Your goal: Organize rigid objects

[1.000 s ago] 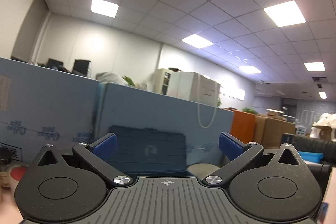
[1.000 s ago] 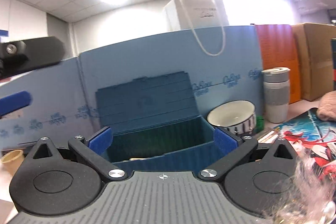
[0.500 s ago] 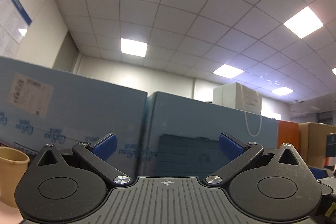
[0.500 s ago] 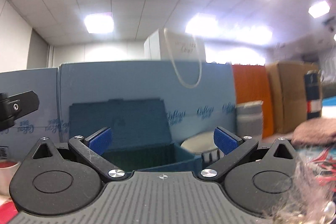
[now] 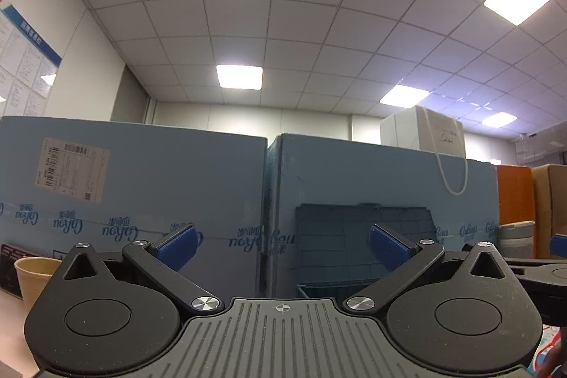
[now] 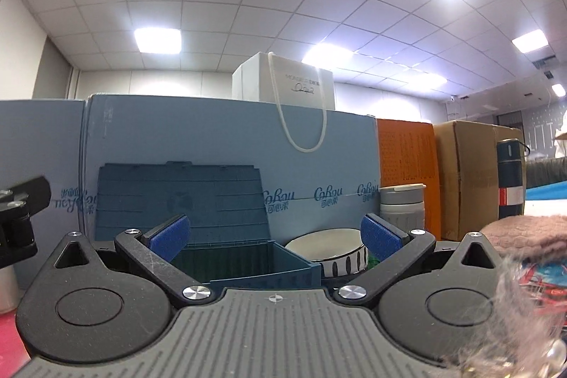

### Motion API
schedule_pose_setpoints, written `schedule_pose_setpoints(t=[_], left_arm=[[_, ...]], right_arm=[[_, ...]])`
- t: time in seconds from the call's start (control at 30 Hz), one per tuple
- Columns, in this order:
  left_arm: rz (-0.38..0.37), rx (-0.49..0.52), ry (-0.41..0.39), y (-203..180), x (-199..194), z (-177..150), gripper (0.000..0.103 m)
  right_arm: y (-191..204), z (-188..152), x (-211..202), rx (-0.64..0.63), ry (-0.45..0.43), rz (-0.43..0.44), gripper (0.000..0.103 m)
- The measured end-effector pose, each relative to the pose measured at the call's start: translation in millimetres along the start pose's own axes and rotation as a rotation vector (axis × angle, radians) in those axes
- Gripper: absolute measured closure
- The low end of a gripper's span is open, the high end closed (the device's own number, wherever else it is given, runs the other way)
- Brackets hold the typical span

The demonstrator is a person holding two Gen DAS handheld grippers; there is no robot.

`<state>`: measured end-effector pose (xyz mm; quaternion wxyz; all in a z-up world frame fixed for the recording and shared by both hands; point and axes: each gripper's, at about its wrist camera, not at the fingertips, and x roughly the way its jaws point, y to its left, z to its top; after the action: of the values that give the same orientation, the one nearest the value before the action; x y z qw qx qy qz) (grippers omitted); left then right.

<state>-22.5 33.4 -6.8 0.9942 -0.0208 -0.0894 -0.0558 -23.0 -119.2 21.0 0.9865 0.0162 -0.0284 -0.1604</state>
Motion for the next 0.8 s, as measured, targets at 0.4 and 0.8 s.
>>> schedule_pose_setpoints(t=[0.4,0.8], left_arm=[[-0.006,0.003,0.036,0.0,6.8,-1.8,0.0],[-0.016,-0.01,0.067,3.0,11.7,-3.0,0.0]], right_arm=[[3.1,0.1,-3.1,-0.002,0.0,0.023,0.0],[2.7,1.3,-2.9,0.005,-0.005,0.036,0.0]])
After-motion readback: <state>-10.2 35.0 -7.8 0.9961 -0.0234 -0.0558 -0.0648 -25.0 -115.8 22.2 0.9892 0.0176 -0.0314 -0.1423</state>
